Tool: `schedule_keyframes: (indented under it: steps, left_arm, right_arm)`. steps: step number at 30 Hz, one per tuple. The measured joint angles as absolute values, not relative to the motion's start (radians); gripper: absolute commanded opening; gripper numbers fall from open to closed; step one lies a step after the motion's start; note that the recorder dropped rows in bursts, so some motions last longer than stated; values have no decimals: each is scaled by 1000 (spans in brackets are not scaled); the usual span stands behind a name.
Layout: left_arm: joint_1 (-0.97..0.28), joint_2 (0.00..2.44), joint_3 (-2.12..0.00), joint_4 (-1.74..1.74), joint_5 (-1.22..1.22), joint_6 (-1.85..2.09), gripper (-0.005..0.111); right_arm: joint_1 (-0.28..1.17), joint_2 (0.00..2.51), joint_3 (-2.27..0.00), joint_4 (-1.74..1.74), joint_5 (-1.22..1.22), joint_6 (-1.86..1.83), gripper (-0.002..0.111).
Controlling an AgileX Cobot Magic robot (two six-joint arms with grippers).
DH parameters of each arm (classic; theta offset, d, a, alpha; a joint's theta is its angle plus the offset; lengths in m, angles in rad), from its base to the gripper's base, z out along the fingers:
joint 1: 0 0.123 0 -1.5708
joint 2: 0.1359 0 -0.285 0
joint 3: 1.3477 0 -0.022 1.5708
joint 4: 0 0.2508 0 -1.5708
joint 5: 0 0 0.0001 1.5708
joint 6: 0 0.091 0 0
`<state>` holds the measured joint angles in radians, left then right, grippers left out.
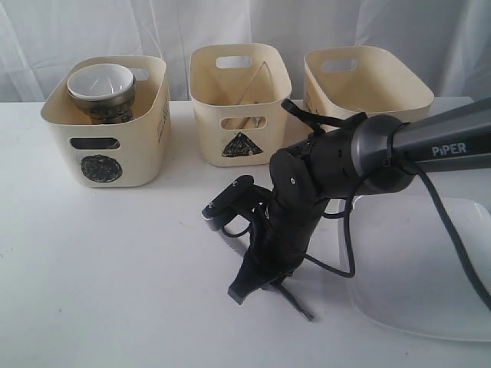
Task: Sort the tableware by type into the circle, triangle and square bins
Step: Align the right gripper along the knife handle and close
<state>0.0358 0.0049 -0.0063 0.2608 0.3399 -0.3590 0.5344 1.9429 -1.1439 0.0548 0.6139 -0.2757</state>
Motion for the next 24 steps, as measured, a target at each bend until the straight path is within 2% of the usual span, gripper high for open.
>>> schedule_keyframes:
  steps: [6,10,14,17,24]
  left_arm:
    - [36,5,-6,261,340,-359,0]
    - [36,5,-6,261,340,-359,0]
    - [36,5,-6,261,340,-359,0]
    - [36,5,-6,261,340,-359,0]
    - [36,5,-6,261,340,-359,0]
  right_arm:
    - [534,1943,-1144,74,658,-308,28]
    - [534,1943,-1144,105,686,-349,38]
    - [534,1943,-1144,114,694,-361,39]
    - [534,1943,-1144,116,691,-366,35]
    - [530,1943,-1144,112,662,-370,16]
